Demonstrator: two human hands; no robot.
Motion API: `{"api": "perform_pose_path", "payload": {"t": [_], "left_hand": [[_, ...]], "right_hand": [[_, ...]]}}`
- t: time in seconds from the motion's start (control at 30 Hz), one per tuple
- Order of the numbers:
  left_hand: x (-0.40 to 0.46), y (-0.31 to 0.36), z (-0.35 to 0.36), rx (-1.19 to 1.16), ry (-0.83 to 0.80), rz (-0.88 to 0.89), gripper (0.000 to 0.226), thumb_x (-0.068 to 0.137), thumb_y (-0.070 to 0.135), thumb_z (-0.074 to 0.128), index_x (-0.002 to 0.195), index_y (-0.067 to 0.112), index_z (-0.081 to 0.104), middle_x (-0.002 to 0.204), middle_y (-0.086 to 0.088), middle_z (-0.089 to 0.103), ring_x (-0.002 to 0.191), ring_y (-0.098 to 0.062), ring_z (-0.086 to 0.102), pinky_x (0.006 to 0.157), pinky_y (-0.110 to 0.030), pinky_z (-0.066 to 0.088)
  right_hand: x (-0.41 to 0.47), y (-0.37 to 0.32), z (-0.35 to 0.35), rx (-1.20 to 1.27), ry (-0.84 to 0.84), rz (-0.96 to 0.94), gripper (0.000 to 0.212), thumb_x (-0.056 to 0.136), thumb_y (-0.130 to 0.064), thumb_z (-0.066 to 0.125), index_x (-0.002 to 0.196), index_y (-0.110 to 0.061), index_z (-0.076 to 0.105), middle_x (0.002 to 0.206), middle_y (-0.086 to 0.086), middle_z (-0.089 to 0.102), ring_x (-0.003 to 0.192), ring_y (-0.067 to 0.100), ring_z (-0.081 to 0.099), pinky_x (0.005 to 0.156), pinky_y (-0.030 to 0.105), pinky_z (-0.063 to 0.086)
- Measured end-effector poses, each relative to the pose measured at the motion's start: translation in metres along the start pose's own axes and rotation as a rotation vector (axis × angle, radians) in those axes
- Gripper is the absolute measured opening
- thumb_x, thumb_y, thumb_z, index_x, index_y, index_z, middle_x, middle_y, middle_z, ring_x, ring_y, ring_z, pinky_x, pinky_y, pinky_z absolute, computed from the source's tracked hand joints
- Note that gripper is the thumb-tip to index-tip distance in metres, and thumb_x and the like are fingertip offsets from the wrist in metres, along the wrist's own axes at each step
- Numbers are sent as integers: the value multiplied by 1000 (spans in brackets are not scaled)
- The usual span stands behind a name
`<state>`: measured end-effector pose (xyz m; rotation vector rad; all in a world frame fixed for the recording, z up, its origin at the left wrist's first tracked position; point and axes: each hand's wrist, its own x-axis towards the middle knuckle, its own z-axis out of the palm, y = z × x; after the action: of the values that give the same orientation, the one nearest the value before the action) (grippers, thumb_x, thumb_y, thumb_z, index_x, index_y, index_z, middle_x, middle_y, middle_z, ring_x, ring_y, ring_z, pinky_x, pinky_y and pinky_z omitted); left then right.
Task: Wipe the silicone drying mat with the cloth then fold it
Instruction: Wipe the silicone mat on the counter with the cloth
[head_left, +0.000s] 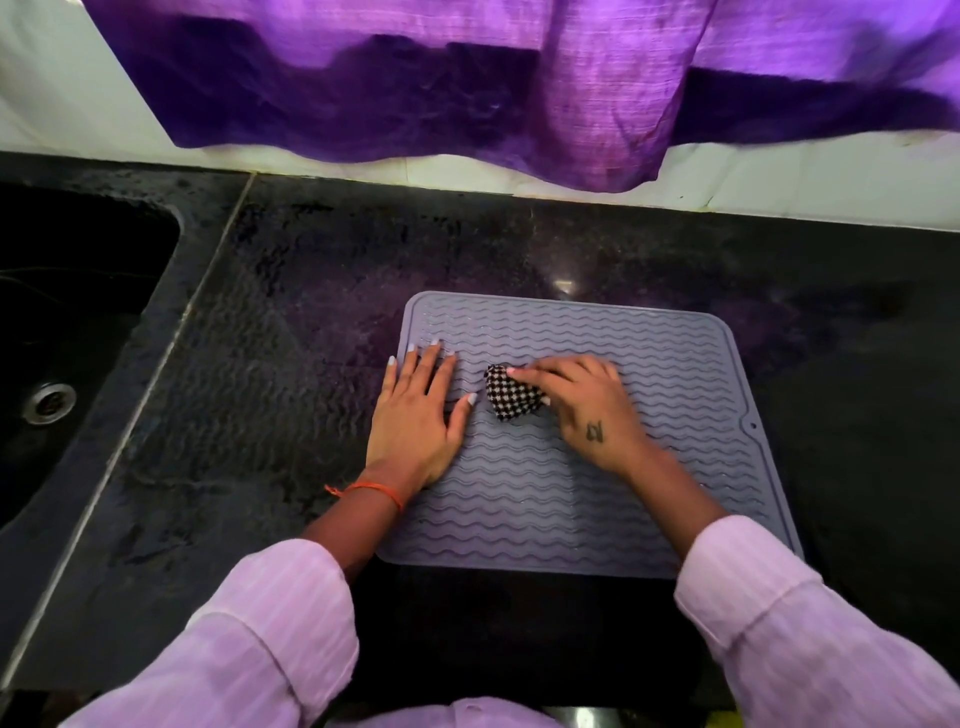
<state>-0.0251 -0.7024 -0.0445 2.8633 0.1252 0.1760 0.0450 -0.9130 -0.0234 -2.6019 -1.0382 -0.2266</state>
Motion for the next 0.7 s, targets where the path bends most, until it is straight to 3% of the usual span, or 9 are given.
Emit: {"api": "perform_pose_path", "payload": {"t": [0.1, 0.23, 0.33, 0.47, 0.6, 0.7], "left_hand": [[0, 0, -1, -8, 5, -2, 68, 92, 56, 17, 146, 18, 31, 155, -4, 24, 145, -23, 15, 119, -39, 2], [0, 2, -2, -22, 8, -1, 69, 91, 57, 16, 145, 17, 33, 155, -5, 25, 144, -24, 17, 119, -39, 3], [0, 1, -2, -33, 12, 1, 69, 91, 56, 18, 145, 17, 34, 154, -5, 26, 144, -24, 18, 119, -40, 5], [0, 1, -2, -46, 26, -2, 66, 91, 55, 22, 143, 17, 37, 153, -5, 29, 143, -25, 20, 119, -39, 5], [0, 0, -1, -50, 28, -7, 64, 92, 55, 24, 143, 19, 38, 153, -4, 30, 143, -24, 21, 119, -37, 4], [-1, 0, -1, -47, 31, -10, 64, 92, 55, 25, 143, 19, 38, 153, -3, 29, 144, -23, 20, 119, -36, 3]], "right_hand": [[17, 5, 0, -22, 63, 71, 57, 78, -2, 58, 127, -32, 55, 120, -7, 61, 103, 21, 50, 90, 34, 27], [31, 3, 9, -82, -22, 73, 62, 76, -3, 54, 130, -35, 51, 123, -5, 59, 102, 26, 52, 93, 43, 30], [48, 16, -1, -45, -41, 94, 64, 77, 1, 54, 129, -36, 52, 126, -7, 58, 109, 24, 49, 97, 41, 25], [64, 26, 11, -165, -57, 233, 70, 79, 1, 50, 136, -40, 42, 135, -7, 49, 118, 26, 43, 108, 48, 18], [75, 36, 2, -124, -135, 188, 65, 85, -3, 50, 137, -40, 39, 137, -4, 47, 120, 26, 42, 106, 46, 24], [71, 48, 0, -139, -36, 214, 58, 89, -3, 48, 136, -37, 44, 134, -2, 52, 116, 26, 44, 101, 44, 27]]}}
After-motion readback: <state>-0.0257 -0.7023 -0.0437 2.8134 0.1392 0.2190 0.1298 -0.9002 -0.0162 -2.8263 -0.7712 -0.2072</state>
